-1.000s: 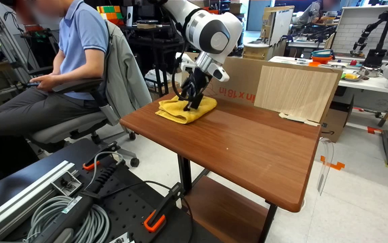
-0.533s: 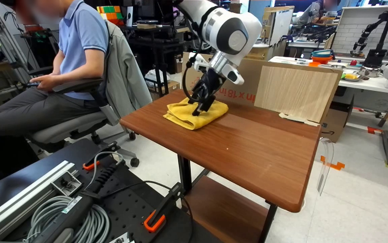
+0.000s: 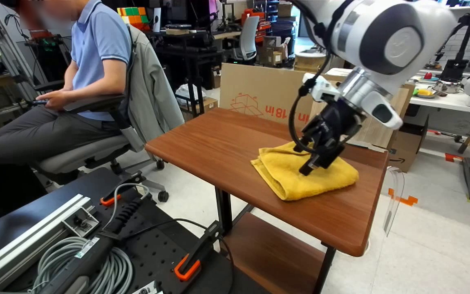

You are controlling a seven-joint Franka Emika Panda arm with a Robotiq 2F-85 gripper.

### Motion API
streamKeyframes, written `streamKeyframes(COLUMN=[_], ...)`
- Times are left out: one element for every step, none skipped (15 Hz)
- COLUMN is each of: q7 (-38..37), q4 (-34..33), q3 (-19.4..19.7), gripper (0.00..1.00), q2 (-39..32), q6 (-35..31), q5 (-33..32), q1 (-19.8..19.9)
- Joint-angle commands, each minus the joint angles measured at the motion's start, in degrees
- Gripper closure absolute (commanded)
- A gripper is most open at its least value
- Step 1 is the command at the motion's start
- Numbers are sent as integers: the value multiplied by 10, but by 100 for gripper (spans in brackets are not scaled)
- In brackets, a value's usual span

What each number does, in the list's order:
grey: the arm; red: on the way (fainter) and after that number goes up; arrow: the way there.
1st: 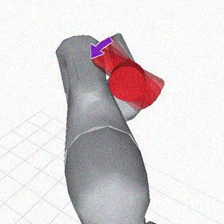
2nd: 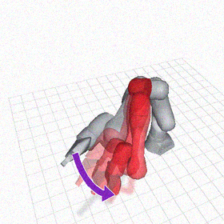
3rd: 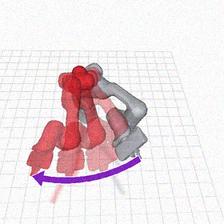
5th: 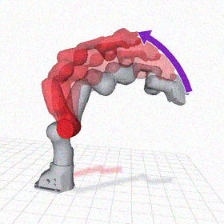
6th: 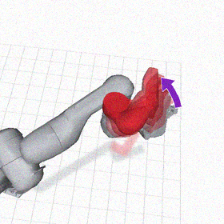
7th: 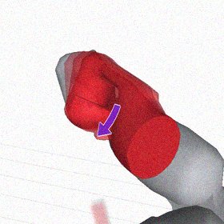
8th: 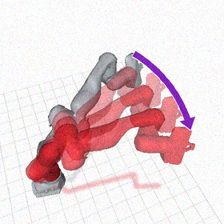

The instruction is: Use the towel to wipe the table

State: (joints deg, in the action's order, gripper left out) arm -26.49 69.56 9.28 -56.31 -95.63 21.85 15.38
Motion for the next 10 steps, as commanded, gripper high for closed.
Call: streamKeyframes(q7=[-19,-19,-18,-16,-13,-9,-3,4,13,23], q4=[-4,-1,1,6,8,16,19,23,32,41], q3=[14,16,17,16,16,16,14,10,7,3], gripper=[0,0,0,0,0,0,0,0,0,0], q2=[8,10,11,15,18,27,34,42,55,70], q6=[23,21,18,12,11,3,0,-4,-12,-19], q5=[-1,-1,-1,-1,-2,1,1,3,4,5], q1=[34,40,45,47,48,43,41,38,34,30])
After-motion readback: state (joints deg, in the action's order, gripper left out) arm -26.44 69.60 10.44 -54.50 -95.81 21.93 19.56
